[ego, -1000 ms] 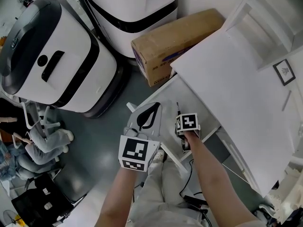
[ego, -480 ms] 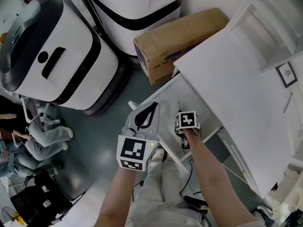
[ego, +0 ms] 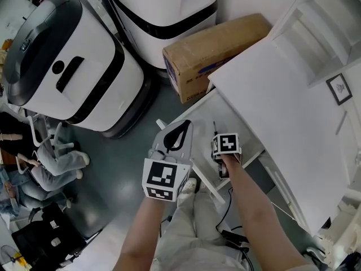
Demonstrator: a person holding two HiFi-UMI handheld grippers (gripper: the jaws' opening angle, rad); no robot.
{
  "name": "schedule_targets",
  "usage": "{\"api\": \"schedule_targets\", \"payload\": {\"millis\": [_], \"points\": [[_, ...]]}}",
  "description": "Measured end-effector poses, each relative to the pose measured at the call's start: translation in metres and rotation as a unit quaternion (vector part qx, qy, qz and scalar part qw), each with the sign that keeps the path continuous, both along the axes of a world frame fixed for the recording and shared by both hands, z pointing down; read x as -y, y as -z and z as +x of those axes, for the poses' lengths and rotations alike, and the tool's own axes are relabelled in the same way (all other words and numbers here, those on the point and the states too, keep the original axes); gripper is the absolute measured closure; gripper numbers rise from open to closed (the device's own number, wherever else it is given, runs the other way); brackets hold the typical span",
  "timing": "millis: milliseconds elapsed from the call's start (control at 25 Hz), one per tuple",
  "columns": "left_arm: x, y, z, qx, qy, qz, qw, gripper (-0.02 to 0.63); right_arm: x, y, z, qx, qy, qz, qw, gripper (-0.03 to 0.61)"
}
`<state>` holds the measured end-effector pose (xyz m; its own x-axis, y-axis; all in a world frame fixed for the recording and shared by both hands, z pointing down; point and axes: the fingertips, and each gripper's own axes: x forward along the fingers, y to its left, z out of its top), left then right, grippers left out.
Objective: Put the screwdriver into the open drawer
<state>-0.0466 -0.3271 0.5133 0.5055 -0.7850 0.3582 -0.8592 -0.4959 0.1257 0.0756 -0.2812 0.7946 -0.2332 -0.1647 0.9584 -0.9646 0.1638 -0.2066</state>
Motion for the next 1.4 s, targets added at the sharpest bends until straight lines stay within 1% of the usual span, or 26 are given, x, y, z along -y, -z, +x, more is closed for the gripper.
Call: {"api": "schedule_targets", "payload": {"millis": [160, 280, 400, 520, 920, 1160, 1400], "points": [[-0.003, 0.01, 0.004, -0.001, -0.003, 0.006, 1.0, 0.609, 0.002, 0.019, 0.002, 0.002, 0.0, 0.012, 1.0, 0.39], [-0.006, 0.019, 0.006, -0.003, -0.005, 0.013, 0.9999, 0.609, 0.0, 0.034, 0.001, 0.003, 0.011, 0.018, 1.0, 0.395], [-0.009, 0.03, 0.009, -0.005, -0.006, 0.02, 0.9998, 0.609, -0.005, 0.05, 0.0, 0.0, 0.035, 0.023, 0.999, 0.422], [-0.014, 0.04, 0.01, 0.0, -0.01, 0.029, 0.9995, 0.609, -0.006, 0.068, -0.001, -0.002, 0.052, 0.04, 0.998, 0.45], [-0.035, 0.063, 0.011, -0.002, 0.0, 0.044, 0.999, 0.609, -0.016, 0.118, -0.004, 0.004, 0.076, 0.075, 0.994, 0.569], [-0.042, 0.09, 0.01, -0.012, 0.01, 0.065, 0.9978, 0.609, -0.019, 0.157, -0.009, 0.021, 0.091, 0.106, 0.99, 0.571], [-0.05, 0.112, 0.016, -0.014, 0.01, 0.087, 0.9961, 0.609, -0.022, 0.196, -0.009, 0.03, 0.107, 0.146, 0.983, 0.571]]}}
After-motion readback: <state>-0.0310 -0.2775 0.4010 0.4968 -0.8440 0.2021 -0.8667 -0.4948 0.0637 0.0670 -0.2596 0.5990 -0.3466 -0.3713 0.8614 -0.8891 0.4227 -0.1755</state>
